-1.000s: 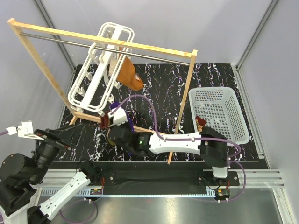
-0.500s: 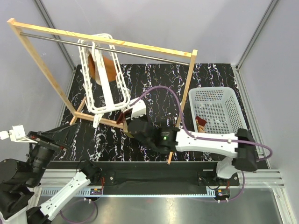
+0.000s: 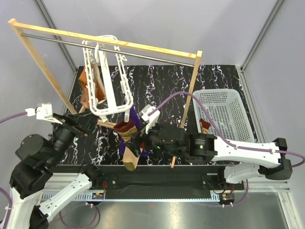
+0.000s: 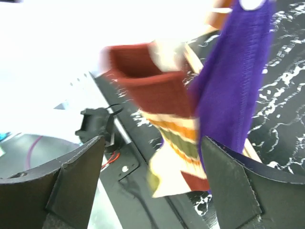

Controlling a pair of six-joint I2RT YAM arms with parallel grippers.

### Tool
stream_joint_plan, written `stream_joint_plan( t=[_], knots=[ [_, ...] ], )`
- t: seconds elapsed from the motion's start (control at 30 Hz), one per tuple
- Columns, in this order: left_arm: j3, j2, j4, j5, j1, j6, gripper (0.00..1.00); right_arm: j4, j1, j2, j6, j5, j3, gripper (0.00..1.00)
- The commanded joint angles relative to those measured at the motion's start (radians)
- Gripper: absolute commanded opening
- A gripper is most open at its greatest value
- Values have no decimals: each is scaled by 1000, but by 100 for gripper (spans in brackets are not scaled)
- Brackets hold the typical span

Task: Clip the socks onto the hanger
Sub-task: Rotate the hanger at the clothesline.

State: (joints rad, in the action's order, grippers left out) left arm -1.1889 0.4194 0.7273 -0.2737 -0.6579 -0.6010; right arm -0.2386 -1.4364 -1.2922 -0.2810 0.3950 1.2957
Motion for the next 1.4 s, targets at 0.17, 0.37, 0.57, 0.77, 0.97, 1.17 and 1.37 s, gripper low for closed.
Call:
stream_joint_plan(
  t=[0.17, 0.37, 0.57, 0.77, 0.97, 1.17, 1.37],
  knots=[
    [-46, 131, -167, 93, -3, 66, 73, -2, -4, 142, -9, -126, -50, 88],
    [-6, 130, -230, 136, -3, 32, 73, 42, -5, 192, -23, -170, -69, 87],
    [2, 127, -241, 166, -3, 15, 72, 125, -5, 205, -11, -137, -78, 83],
    [11, 139, -261, 176, -3, 20, 71, 229, -5, 151, 2, -168, -62, 75],
    [-3, 160, -253, 179, -3, 43, 66, 255, -5, 62, 23, -144, 14, 66],
    [5, 174, -275, 202, -3, 41, 52, 245, -5, 50, 23, -97, 16, 55],
    [2, 202, -293, 246, -3, 46, 47, 248, -5, 86, 20, -67, -22, 49]
  ],
)
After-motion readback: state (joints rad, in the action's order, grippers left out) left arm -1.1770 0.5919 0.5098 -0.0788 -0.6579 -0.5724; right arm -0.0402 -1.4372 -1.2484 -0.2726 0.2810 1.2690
